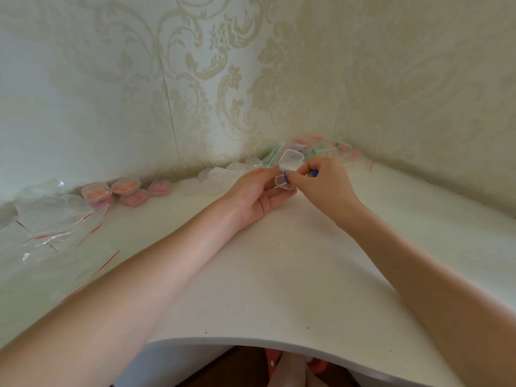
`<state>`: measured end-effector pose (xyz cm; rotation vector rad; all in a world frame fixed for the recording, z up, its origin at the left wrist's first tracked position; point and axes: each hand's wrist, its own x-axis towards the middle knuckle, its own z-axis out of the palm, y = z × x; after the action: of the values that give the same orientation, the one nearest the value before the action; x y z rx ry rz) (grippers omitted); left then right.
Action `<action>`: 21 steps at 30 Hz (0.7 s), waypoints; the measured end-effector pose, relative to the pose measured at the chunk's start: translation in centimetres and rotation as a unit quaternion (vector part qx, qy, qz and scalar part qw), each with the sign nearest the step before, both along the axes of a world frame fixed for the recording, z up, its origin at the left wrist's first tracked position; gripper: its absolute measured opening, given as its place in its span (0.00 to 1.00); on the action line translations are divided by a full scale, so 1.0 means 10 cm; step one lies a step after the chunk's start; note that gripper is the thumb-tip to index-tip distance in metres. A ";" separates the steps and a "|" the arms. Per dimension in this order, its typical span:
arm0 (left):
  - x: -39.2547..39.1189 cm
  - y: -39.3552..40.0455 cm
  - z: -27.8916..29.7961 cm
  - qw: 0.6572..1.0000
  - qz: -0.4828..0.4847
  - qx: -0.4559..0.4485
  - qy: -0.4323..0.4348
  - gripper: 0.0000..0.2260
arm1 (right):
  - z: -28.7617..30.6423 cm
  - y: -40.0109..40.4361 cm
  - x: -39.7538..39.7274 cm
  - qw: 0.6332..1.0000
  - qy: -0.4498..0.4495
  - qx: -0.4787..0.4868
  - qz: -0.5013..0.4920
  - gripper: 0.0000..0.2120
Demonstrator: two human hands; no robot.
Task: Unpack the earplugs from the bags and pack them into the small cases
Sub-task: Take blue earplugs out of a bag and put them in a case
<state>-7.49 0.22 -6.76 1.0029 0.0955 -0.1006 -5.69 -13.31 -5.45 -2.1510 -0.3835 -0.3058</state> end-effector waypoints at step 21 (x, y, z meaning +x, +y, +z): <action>0.03 0.01 -0.03 0.999 -0.007 -0.032 -0.003 0.08 | 0.03 0.02 0.03 0.955 0.142 0.223 0.136 0.17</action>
<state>-7.20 0.34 -7.01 0.9394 0.0803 -0.1122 -5.41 -13.08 -5.19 -1.6432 -0.3964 0.0731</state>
